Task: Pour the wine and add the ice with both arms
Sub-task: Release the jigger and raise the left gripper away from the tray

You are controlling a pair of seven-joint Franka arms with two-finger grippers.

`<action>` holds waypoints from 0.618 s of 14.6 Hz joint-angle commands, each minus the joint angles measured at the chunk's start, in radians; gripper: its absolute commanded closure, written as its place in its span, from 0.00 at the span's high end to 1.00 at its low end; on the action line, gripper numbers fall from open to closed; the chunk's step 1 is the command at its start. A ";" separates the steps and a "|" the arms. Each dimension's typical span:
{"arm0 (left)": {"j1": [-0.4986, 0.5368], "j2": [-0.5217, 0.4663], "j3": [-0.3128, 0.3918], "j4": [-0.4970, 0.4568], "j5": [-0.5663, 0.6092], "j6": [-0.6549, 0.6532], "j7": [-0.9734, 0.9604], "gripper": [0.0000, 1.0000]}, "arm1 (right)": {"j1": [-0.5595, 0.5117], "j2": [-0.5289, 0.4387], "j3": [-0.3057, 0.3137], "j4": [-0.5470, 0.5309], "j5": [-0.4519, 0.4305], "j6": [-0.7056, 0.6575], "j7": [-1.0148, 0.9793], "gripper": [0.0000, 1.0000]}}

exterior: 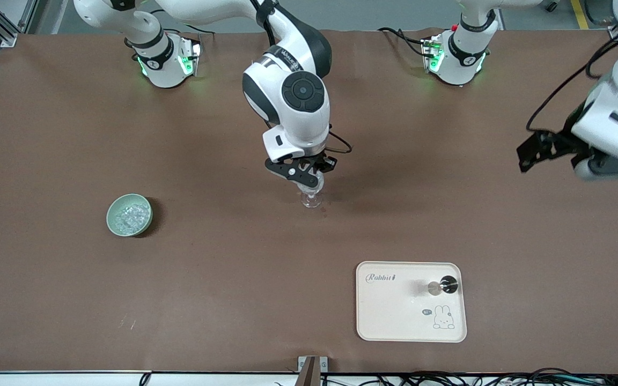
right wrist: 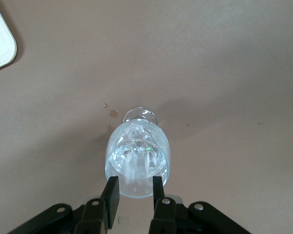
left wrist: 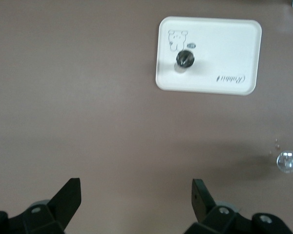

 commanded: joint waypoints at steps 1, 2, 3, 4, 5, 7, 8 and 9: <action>-0.028 -0.141 0.026 -0.173 -0.019 0.011 0.014 1.00 | 0.011 0.000 -0.011 0.001 0.000 -0.005 0.010 0.44; -0.029 -0.161 0.026 -0.195 -0.022 0.009 0.014 1.00 | 0.011 0.000 -0.011 0.000 0.000 -0.004 0.010 0.47; -0.029 -0.178 0.032 -0.216 -0.039 0.009 0.015 1.00 | 0.011 0.000 -0.011 0.001 0.000 -0.005 0.010 0.50; -0.029 -0.192 0.045 -0.233 -0.054 0.009 0.015 1.00 | 0.011 -0.002 -0.012 0.001 0.000 -0.005 0.008 0.57; -0.031 -0.200 0.055 -0.238 -0.060 0.009 0.015 1.00 | 0.006 -0.008 -0.015 0.001 -0.001 -0.007 0.007 0.73; -0.028 -0.207 0.053 -0.238 -0.060 0.005 0.015 1.00 | -0.006 -0.020 -0.020 0.014 -0.012 -0.074 0.002 0.90; -0.022 -0.207 0.053 -0.237 -0.065 0.000 0.015 1.00 | -0.020 -0.048 -0.023 0.020 -0.019 -0.111 -0.001 0.95; -0.014 -0.201 0.055 -0.234 -0.095 0.000 0.014 1.00 | -0.038 -0.078 -0.023 0.020 -0.023 -0.117 -0.001 1.00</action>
